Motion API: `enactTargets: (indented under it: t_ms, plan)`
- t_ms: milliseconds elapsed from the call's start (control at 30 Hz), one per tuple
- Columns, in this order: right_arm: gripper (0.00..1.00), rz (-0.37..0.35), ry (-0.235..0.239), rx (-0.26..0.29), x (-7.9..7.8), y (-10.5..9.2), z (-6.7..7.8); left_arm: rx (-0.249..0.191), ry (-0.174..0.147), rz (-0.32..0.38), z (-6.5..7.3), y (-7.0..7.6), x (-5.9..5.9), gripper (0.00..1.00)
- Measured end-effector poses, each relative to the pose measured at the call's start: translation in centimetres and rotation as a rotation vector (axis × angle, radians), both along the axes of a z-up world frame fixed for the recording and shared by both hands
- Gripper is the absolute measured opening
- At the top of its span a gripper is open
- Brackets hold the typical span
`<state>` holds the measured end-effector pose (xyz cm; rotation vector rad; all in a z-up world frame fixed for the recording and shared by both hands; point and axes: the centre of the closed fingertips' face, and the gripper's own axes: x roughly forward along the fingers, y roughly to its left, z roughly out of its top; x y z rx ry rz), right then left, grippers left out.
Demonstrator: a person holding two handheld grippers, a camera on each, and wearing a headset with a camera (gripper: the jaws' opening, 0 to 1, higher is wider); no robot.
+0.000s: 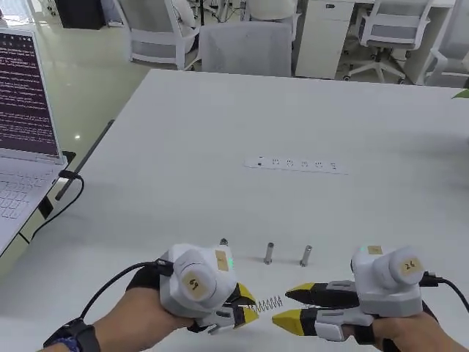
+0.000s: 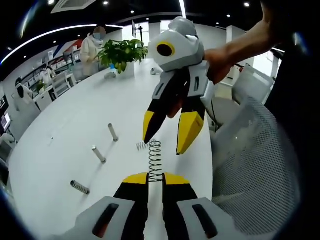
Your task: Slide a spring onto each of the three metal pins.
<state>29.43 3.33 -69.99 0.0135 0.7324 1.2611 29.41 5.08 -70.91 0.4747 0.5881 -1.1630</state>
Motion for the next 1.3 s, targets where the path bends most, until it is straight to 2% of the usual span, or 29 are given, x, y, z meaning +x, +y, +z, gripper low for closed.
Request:
enactTargets:
  t_ms: [533, 867, 1300]
  plan:
    - [0.15, 0.067, -0.018, 0.02, -0.4, 0.3, 0.3, -0.013, -0.005, -0.049, 0.4, -1.0, -0.5, 0.01]
    - [0.13, 0.093, -0.017, 0.01, -0.7, 0.1, 0.3, -0.018, 0.001, -0.062, 0.5, -1.3, -0.9, 0.01]
    - [0.11, 0.162, -0.04, -0.048, -1.2, 0.4, 0.9, -0.04, 0.002, -0.052, 0.3, -1.7, -1.0, 0.02]
